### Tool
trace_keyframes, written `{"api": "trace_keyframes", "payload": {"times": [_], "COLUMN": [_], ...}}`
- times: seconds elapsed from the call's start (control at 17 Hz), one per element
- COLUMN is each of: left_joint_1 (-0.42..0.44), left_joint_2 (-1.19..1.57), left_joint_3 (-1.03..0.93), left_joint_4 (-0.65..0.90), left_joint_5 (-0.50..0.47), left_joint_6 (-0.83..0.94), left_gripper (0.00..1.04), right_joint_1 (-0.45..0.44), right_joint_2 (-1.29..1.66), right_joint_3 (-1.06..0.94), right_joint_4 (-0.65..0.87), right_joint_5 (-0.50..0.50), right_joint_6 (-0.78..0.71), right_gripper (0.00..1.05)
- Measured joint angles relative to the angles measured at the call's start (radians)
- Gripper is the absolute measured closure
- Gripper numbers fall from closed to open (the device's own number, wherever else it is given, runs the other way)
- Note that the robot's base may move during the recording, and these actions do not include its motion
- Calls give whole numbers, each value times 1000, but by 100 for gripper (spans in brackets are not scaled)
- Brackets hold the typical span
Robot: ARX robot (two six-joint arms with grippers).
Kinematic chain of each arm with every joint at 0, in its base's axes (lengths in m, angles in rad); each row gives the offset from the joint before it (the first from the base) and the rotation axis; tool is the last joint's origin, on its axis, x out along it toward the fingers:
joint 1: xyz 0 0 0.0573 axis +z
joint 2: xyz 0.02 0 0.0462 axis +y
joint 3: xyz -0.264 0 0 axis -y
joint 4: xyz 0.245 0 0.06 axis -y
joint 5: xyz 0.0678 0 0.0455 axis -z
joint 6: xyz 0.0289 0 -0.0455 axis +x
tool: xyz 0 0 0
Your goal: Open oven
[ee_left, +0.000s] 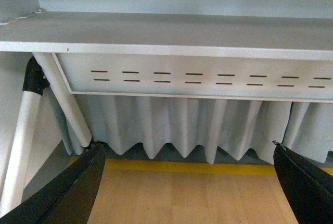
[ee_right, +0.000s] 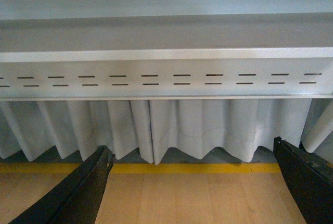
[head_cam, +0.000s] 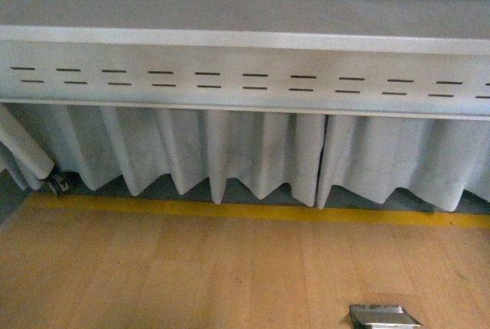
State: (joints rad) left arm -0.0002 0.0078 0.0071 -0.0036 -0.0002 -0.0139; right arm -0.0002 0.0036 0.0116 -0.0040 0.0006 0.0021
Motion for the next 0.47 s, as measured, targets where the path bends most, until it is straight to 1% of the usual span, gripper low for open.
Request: {"api": "trace_keyframes", "payload": {"times": [0.47], "left_joint_1": [0], "left_joint_2": [0], "left_joint_3": [0], "left_joint_4": [0], "left_joint_5": [0], "left_joint_6": [0], "left_gripper": [7], "right_joint_1": [0], "right_joint_2": [0], "right_joint_3": [0], "right_joint_4": [0], "right_joint_5": [0], "right_joint_6": [0], "right_gripper": [6]}}
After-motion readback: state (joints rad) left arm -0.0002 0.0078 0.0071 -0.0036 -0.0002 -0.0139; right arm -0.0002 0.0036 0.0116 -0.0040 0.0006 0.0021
